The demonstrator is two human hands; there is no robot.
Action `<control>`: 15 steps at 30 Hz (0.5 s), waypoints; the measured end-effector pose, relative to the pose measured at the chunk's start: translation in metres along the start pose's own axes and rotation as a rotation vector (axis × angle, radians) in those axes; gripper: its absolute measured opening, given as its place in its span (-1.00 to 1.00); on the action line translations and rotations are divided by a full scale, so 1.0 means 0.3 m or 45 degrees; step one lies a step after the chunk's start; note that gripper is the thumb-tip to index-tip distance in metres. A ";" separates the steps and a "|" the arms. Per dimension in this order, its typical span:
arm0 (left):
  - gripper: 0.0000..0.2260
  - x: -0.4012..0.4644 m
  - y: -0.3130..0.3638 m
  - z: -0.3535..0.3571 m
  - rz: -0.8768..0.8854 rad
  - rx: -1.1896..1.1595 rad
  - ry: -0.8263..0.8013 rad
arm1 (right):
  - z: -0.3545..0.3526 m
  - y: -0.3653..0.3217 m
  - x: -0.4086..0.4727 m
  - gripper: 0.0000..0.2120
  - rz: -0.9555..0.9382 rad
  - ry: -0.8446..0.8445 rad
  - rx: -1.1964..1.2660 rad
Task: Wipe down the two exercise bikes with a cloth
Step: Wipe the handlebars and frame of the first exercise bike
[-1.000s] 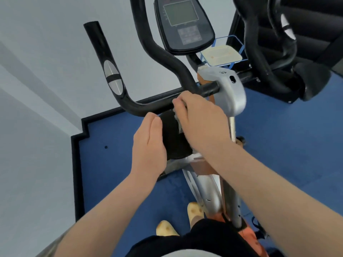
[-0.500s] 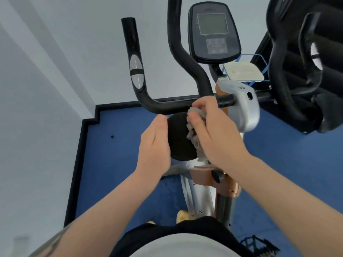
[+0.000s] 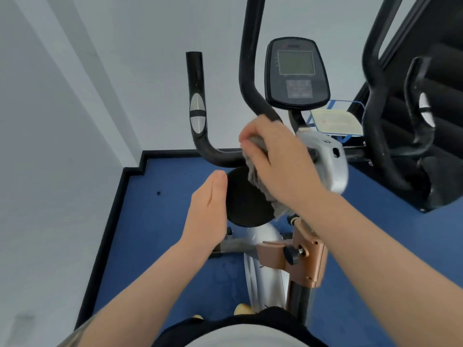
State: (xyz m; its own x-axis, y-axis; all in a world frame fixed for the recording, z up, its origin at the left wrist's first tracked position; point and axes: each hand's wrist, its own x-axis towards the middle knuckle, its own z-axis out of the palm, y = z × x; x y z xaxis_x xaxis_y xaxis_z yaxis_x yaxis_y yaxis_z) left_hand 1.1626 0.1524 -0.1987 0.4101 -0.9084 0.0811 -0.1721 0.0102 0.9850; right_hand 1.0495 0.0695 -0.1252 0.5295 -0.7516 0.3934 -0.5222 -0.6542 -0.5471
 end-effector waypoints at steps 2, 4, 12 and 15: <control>-0.61 -0.001 -0.002 0.000 0.000 0.016 0.010 | 0.014 0.043 -0.073 -0.86 0.056 -0.039 -0.029; -0.64 -0.002 0.001 0.003 -0.013 0.036 0.031 | 0.028 0.063 -0.165 -0.80 0.141 0.073 0.049; -0.64 -0.005 0.002 0.027 -0.028 0.002 0.102 | 0.083 0.044 -0.102 -0.81 0.254 0.062 -0.087; -0.63 -0.005 0.001 0.022 -0.043 0.022 0.095 | 0.091 0.032 -0.198 -0.79 0.273 0.221 0.055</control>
State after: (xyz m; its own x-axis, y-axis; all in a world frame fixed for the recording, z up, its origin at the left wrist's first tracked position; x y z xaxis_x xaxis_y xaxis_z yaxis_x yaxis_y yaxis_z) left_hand 1.1560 0.1508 -0.1994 0.4811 -0.8746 0.0599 -0.1726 -0.0275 0.9846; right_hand 1.0313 0.1103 -0.1740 0.2856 -0.8781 0.3839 -0.5791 -0.4773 -0.6610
